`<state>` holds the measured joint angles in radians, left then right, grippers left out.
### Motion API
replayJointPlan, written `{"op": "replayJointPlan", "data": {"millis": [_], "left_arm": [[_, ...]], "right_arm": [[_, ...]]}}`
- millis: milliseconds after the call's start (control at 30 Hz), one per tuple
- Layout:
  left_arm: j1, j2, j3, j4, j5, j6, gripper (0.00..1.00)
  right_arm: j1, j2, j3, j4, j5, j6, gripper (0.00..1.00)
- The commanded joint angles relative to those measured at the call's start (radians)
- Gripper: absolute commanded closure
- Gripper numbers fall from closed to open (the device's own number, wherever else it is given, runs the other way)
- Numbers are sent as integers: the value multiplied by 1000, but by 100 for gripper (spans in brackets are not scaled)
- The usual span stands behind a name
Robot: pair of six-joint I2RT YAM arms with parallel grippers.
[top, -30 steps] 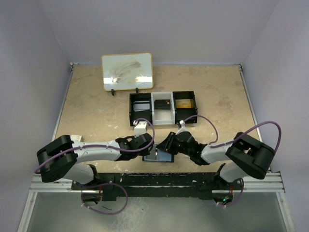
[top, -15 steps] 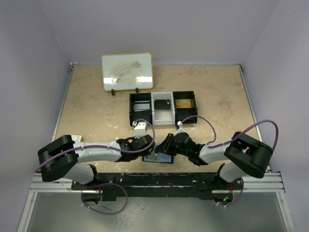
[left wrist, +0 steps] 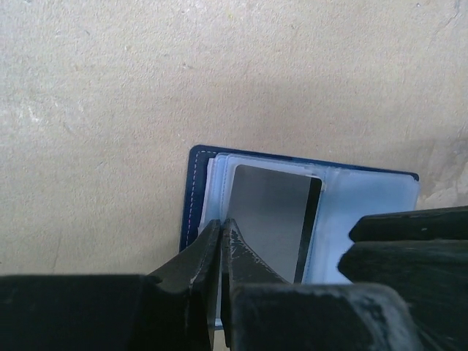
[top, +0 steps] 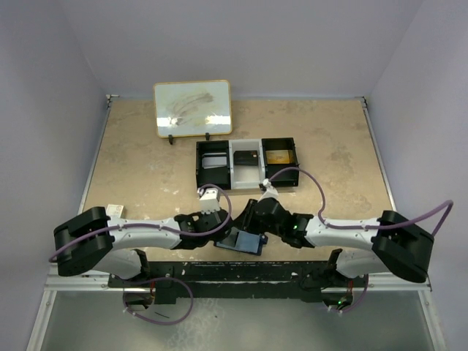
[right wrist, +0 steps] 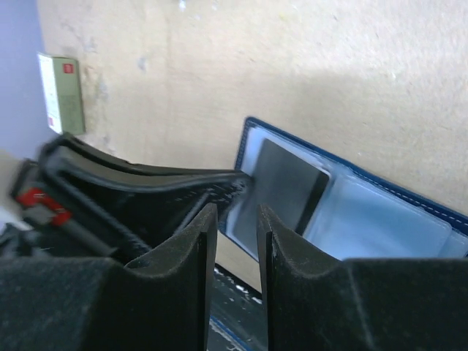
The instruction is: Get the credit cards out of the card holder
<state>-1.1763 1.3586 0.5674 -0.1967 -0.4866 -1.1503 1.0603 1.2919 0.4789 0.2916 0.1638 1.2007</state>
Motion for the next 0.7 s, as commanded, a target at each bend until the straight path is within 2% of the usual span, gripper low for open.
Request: {"op": "replayJointPlan", "data": {"millis": [0, 233, 533, 567, 667], "left_arm": [[-9, -26, -39, -96, -14, -42, 100], [-11, -76, -67, -100, -31, -99, 100], [-25, -90, -100, -34, -2, -97, 100], [-29, -88, -102, -24, 5, -93, 99], [-52, -89, -94, -12, 6, -84, 81]], "right_arm": [[3, -29, 50, -92, 41, -42, 69], [25, 94, 19, 56, -49, -8, 70], [29, 128, -70, 140, -80, 35, 67], [29, 137, -75, 151, -86, 37, 67], [29, 153, -86, 159, -75, 55, 67]]}}
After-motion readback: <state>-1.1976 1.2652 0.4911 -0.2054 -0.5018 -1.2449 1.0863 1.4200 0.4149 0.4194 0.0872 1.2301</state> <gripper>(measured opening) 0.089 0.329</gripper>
